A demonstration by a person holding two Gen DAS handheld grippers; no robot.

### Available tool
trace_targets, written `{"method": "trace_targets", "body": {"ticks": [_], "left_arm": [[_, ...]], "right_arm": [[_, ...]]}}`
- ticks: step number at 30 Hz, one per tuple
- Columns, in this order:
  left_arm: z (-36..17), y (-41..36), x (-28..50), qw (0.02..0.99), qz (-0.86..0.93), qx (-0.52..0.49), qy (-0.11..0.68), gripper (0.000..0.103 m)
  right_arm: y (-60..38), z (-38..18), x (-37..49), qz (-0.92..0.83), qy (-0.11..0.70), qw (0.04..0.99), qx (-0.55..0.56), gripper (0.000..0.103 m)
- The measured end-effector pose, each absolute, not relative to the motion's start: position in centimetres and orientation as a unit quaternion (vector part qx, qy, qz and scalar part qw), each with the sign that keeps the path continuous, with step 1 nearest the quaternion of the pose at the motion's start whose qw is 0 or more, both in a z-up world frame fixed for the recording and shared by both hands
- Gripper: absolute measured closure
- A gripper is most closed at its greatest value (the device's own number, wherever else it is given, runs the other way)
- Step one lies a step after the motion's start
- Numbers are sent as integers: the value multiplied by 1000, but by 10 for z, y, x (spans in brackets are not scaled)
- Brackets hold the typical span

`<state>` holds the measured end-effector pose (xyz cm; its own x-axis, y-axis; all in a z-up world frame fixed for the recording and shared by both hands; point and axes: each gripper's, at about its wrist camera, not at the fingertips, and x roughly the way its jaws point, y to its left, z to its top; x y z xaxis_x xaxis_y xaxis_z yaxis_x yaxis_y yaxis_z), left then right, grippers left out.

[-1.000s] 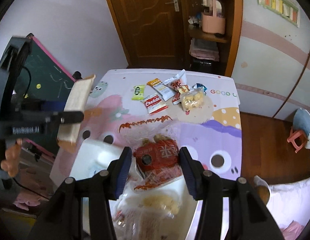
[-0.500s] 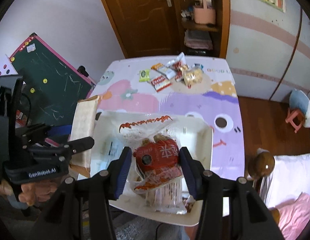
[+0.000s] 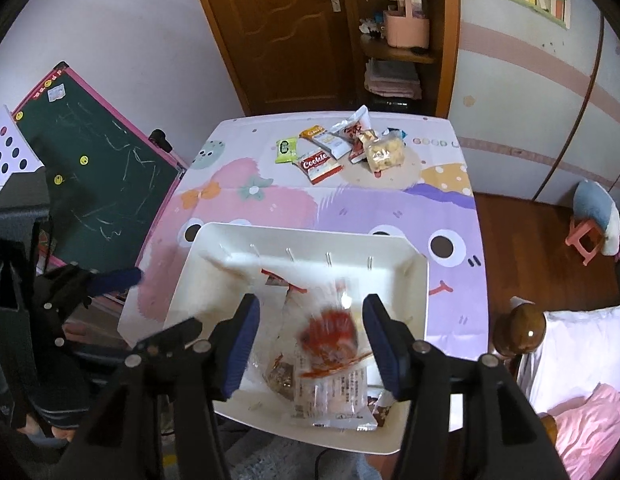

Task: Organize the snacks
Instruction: 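Lower both held snacks into the white tray and open both grippers, then move both grippers back over the remaining snacks on the table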

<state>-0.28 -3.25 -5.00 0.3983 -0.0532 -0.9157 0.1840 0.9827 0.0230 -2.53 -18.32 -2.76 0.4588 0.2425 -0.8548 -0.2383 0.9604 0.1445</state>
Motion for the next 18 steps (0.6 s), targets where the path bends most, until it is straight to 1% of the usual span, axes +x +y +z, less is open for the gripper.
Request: {"method": "trace_targets", "body": {"ticks": [18], "left_arm": [[-58,-17,8,821,-42,31,569,16]], "right_arm": [[-184,-42,-23,149,534,832,21,48]]}}
